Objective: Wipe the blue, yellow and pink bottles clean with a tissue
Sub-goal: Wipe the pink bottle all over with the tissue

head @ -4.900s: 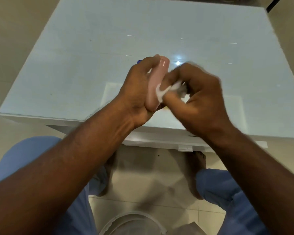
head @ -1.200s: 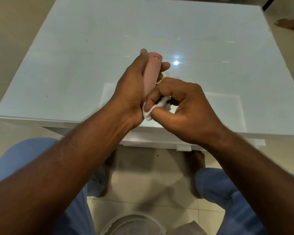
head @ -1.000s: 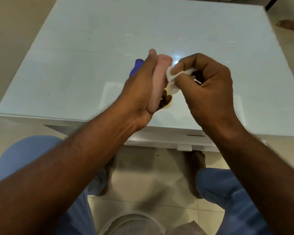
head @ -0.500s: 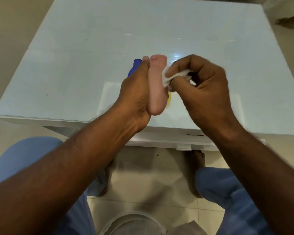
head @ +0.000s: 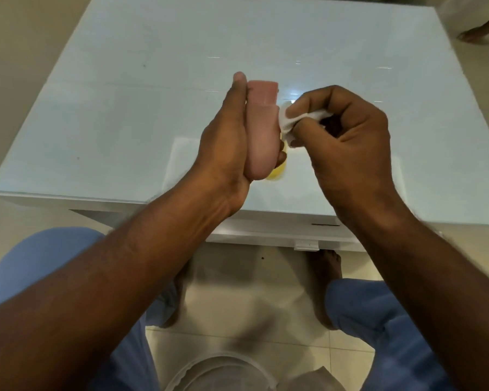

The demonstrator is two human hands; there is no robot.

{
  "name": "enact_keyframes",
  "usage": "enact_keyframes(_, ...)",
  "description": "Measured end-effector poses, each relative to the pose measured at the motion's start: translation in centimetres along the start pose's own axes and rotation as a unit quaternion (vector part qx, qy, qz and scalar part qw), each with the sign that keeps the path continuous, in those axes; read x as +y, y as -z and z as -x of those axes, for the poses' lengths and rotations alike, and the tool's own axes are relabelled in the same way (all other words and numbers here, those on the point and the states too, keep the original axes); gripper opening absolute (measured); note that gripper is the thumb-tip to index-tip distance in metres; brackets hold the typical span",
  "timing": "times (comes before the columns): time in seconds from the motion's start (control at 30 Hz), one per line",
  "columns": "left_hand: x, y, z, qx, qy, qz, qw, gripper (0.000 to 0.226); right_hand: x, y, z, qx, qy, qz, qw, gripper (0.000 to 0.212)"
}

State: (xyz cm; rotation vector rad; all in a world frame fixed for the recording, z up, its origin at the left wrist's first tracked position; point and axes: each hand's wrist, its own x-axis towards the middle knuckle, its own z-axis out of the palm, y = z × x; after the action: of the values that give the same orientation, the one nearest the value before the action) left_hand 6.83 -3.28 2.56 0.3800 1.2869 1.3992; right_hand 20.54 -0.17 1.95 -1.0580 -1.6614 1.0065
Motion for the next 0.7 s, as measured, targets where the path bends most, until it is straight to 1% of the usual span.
enact_keyframes(0.07, -0.1, 0.1, 0.0, 0.012, 0.007, -0.018, 1.000, 0.047, 0.0, -0.1, 0.1, -0.027, 0.003, -0.010, 1.000, 0.018)
enact_keyframes(0.13, -0.2, 0.5, -0.3, 0.032, 0.018, -0.029, 0.999, 0.044, -0.1, -0.1, 0.2, -0.092, -0.001, -0.025, 0.995, 0.024)
enact_keyframes(0.2, -0.1, 0.9, -0.6, 0.038, 0.032, -0.016, 0.999, 0.041, -0.3, -0.2, 0.3, -0.170, 0.005, -0.017, 0.985, 0.027)
enact_keyframes(0.23, 0.0, 1.0, -0.7, 0.038, 0.037, -0.009, 0.999, 0.040, -0.4, -0.2, 0.4, -0.187, 0.010, -0.010, 0.982, 0.027)
enact_keyframes(0.27, 0.2, 1.0, -0.6, 0.036, 0.040, -0.006, 0.999, 0.040, -0.5, -0.3, 0.4, -0.181, 0.013, -0.012, 0.983, 0.028)
enact_keyframes(0.33, 0.4, 0.8, -0.3, 0.031, 0.037, -0.016, 0.999, 0.041, -0.6, -0.2, 0.1, -0.123, 0.010, -0.035, 0.992, 0.028)
enact_keyframes(0.4, 0.3, 0.5, 0.1, 0.030, 0.030, -0.060, 0.997, 0.044, -0.6, 0.0, -0.2, -0.072, 0.007, -0.054, 0.996, 0.023)
enact_keyframes(0.47, 0.2, 0.2, 0.5, 0.027, 0.032, -0.080, 0.996, 0.046, -0.5, 0.0, -0.2, -0.064, -0.001, -0.058, 0.996, 0.020)
enact_keyframes(0.6, 0.2, 0.2, 0.4, 0.044, 0.047, -0.095, 0.993, 0.041, -0.2, -0.2, 0.1, -0.071, -0.011, -0.035, 0.997, 0.021)
enact_keyframes(0.7, 0.3, 0.1, -0.2, 0.056, 0.044, -0.142, 0.987, 0.054, -0.2, -0.1, 0.0, -0.036, -0.025, -0.030, 0.999, 0.024)
